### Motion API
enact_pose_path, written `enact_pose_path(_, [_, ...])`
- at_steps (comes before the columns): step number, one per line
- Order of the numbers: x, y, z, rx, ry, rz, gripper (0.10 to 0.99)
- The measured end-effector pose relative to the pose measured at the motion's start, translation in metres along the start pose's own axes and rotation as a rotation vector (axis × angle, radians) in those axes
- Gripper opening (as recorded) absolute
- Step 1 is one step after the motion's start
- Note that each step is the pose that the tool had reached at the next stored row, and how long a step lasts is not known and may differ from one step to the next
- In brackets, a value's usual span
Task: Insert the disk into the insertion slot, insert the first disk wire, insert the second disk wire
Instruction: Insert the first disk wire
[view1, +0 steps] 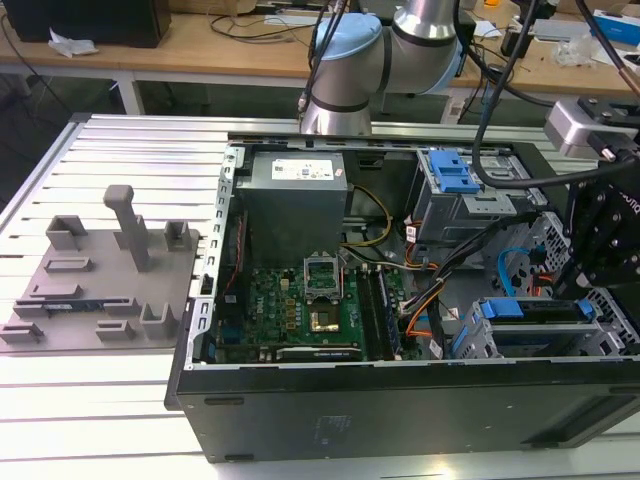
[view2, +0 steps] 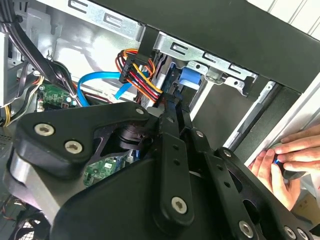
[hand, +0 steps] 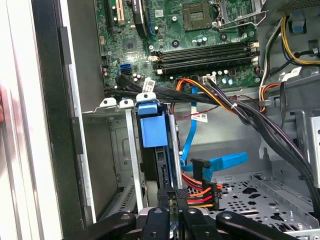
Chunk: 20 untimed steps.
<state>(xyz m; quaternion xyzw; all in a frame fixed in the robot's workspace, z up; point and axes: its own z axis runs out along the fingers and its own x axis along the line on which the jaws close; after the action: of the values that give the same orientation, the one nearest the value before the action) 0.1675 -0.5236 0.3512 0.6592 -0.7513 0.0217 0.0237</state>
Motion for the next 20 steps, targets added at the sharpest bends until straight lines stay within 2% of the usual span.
enact_pose_path(20, [0.0007, -0.0001, 0.0064, 0.0, 0.0001, 0.0, 0.169])
